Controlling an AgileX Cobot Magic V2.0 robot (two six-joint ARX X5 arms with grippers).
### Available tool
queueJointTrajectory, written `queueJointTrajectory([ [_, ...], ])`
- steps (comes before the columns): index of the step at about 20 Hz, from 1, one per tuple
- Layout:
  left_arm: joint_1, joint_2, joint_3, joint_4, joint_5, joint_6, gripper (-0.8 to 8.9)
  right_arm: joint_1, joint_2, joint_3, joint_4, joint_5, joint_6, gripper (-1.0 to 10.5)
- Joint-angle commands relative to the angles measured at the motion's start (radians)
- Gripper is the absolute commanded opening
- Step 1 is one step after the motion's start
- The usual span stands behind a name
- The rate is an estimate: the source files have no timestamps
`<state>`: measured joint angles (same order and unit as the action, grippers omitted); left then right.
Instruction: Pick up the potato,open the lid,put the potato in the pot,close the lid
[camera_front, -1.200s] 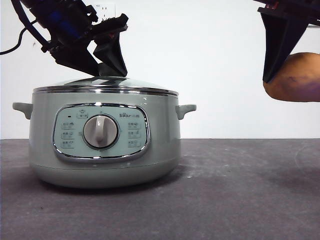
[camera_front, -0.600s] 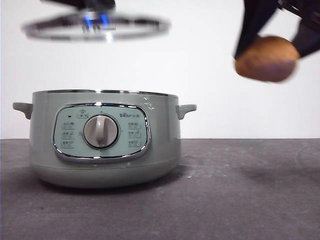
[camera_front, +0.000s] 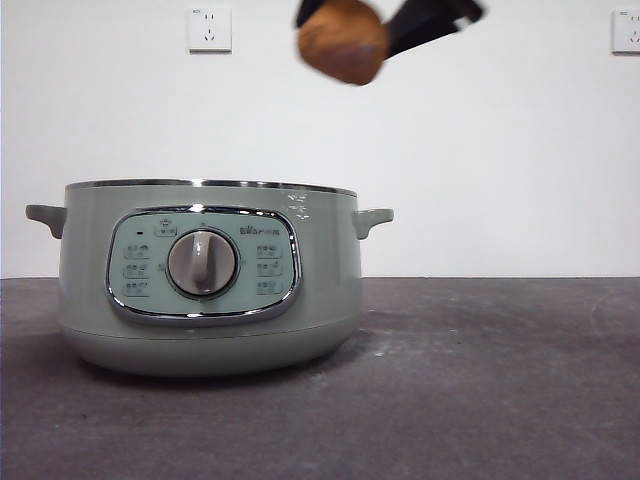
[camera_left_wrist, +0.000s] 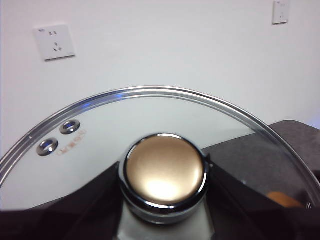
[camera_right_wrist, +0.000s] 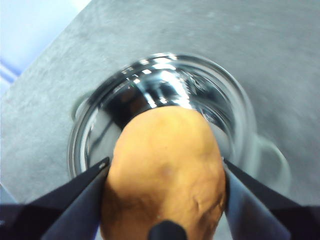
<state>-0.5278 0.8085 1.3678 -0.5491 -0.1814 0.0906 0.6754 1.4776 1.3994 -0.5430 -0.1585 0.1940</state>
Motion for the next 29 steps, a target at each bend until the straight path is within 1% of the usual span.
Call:
queueJointTrajectory([
  [1, -0.003, -0.037, 0.043, -0.005, -0.002, 0.018, -0.09, 0.024, 0.156, 0.131, -0.051, -0.003, -0.079, -0.1],
  [5, -0.003, -0.068, 0.062, -0.066, -0.002, 0.018, -0.09, 0.051, 0.431, 0.395, -0.189, 0.001, -0.169, -0.1],
  [8, -0.003, -0.071, 0.062, -0.089, -0.002, 0.018, -0.09, 0.072, 0.587, 0.512, -0.213, 0.010, -0.221, -0.1],
  [10, -0.003, -0.071, 0.062, -0.096, -0.002, 0.018, -0.09, 0.083, 0.652, 0.536, -0.208, 0.015, -0.248, -0.1],
  [12, -0.003, -0.071, 0.062, -0.097, -0.002, 0.018, -0.09, 0.094, 0.693, 0.536, -0.204, 0.039, -0.256, -0.1],
  [14, -0.003, -0.071, 0.062, -0.101, -0.002, 0.018, -0.09, 0.106, 0.719, 0.536, -0.200, 0.048, -0.257, -0.1],
  [16, -0.003, -0.070, 0.062, -0.108, -0.002, 0.018, -0.09, 0.110, 0.731, 0.536, -0.198, 0.064, -0.279, -0.1],
  [18, -0.003, -0.070, 0.062, -0.111, -0.002, 0.018, -0.09, 0.111, 0.752, 0.536, -0.199, 0.072, -0.283, -0.1],
  [19, -0.003, -0.070, 0.062, -0.111, -0.002, 0.018, -0.09, 0.111, 0.756, 0.536, -0.200, 0.090, -0.290, -0.1],
  [20, -0.003, -0.070, 0.062, -0.112, -0.002, 0.018, -0.09, 0.112, 0.757, 0.536, -0.200, 0.088, -0.300, -0.1],
  [21, -0.003, -0.070, 0.062, -0.114, -0.002, 0.018, -0.09, 0.114, 0.757, 0.536, -0.200, 0.087, -0.300, 0.4],
  [22, -0.003, -0.070, 0.062, -0.120, -0.002, 0.018, -0.09, 0.114, 0.757, 0.536, -0.202, 0.087, -0.300, 1.7],
  [23, -0.003, -0.070, 0.062, -0.127, -0.002, 0.018, -0.09, 0.114, 0.757, 0.536, -0.207, 0.087, -0.299, 3.7],
  [24, -0.003, -0.070, 0.062, -0.134, -0.002, 0.018, -0.09, 0.114, 0.757, 0.536, -0.214, 0.088, -0.296, 5.0],
  [25, -0.003, -0.070, 0.062, -0.138, -0.002, 0.018, -0.09, 0.117, 0.757, 0.536, -0.215, 0.089, -0.296, 5.1],
  [29, -0.003, -0.069, 0.062, -0.150, -0.002, 0.018, -0.09, 0.120, 0.755, 0.536, -0.216, 0.087, -0.291, 5.1],
])
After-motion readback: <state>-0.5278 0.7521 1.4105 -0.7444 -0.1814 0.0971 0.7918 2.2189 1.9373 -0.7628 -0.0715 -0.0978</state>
